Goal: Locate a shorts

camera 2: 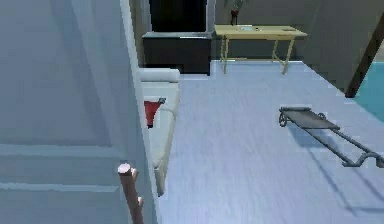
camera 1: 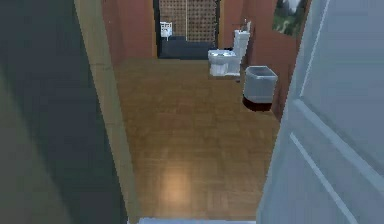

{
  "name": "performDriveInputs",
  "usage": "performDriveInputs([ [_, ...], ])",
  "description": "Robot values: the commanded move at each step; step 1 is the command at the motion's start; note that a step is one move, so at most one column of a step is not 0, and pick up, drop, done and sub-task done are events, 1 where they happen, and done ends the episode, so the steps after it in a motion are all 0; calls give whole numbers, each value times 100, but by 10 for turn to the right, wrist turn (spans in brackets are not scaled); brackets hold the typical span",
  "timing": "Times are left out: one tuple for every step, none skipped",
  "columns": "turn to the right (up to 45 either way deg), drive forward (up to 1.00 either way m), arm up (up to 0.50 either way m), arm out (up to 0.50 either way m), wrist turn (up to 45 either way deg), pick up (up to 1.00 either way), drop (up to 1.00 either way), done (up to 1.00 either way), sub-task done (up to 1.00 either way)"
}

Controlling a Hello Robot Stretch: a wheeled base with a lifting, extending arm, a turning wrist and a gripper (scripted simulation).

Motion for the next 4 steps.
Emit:
performDriveInputs([
  [0, 100, 0, 0, 0, 0, 0, 0, 0],
  [90, 0, 0, 0, 0, 0, 0, 0, 0],
  [0, 20, 0, 0, 0, 0, 0, 0, 0],
  [-120, 0, 0, 0, 0, 0, 0, 0, 0],
])
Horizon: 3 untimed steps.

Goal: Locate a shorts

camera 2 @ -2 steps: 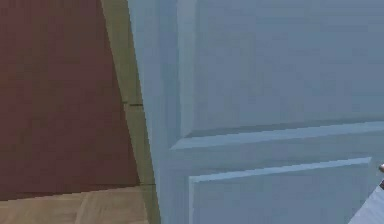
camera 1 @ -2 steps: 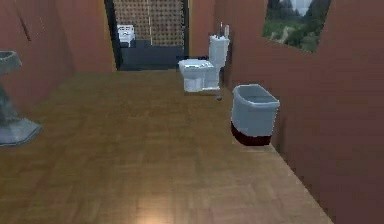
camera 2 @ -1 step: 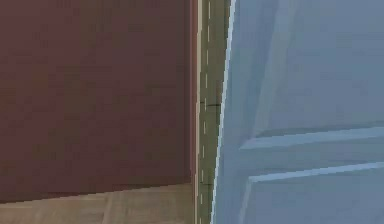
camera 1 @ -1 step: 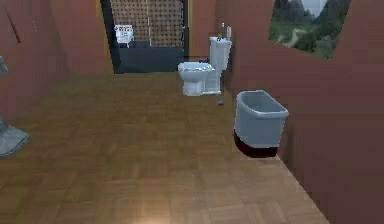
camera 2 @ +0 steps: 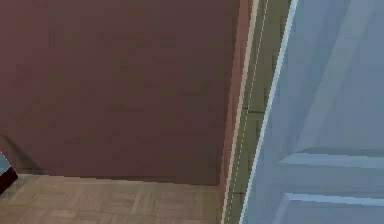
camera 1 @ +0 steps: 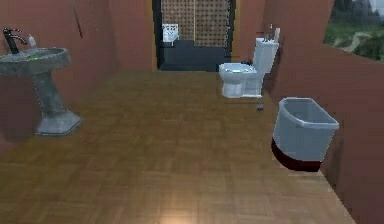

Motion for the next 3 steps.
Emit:
performDriveInputs([
  [-30, 0, 0, 0, 0, 0, 0, 0, 0],
  [120, 0, 0, 0, 0, 0, 0, 0, 0],
  [0, 25, 0, 0, 0, 0, 0, 0, 0],
])
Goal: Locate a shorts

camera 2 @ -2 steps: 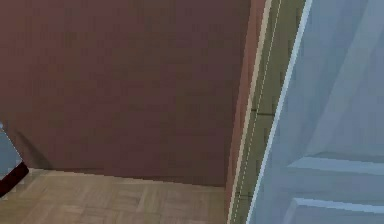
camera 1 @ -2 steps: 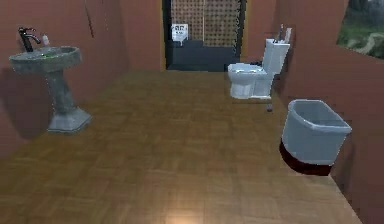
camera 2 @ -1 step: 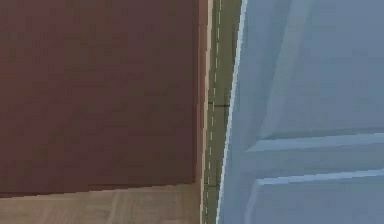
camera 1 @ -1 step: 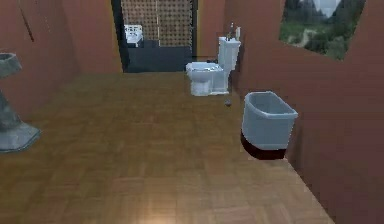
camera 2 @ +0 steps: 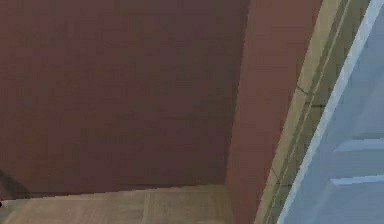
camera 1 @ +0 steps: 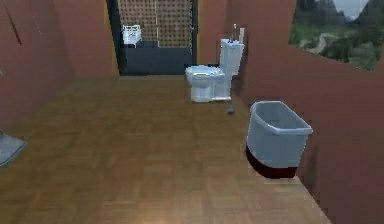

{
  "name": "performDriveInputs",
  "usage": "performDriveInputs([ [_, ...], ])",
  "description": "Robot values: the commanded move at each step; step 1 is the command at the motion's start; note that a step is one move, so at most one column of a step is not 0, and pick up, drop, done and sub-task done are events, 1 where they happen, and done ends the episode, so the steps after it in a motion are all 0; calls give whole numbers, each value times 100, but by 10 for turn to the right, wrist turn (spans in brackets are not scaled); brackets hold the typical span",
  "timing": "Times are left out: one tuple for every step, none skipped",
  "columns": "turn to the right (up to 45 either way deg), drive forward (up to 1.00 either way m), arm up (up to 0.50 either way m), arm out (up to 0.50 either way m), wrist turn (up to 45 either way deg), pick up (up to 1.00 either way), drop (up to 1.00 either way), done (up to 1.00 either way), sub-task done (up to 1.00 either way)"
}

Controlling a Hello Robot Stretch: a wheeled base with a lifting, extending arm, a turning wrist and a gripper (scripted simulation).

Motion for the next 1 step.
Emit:
performDriveInputs([
  [-120, 0, 0, 0, 0, 0, 0, 0, 0],
])
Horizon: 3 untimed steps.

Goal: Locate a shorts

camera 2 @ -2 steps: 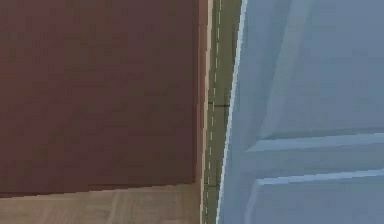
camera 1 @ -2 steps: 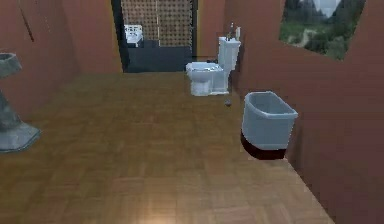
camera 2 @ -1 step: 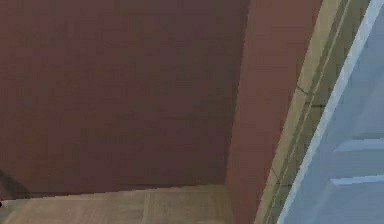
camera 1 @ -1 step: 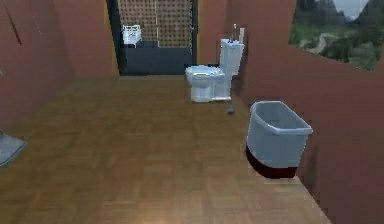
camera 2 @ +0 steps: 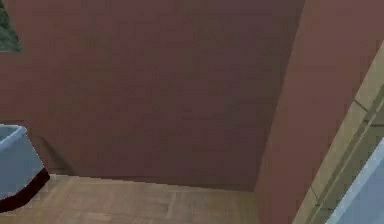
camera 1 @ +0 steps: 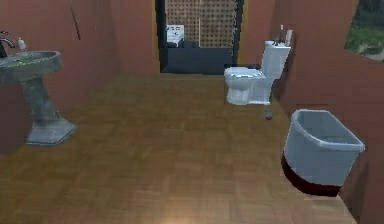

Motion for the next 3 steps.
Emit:
performDriveInputs([
  [0, 100, 0, 0, 0, 0, 0, 0, 0],
  [0, 100, 0, 0, 0, 0, 0, 0, 0],
  [-30, 0, 0, 0, 0, 0, 0, 0, 0],
])
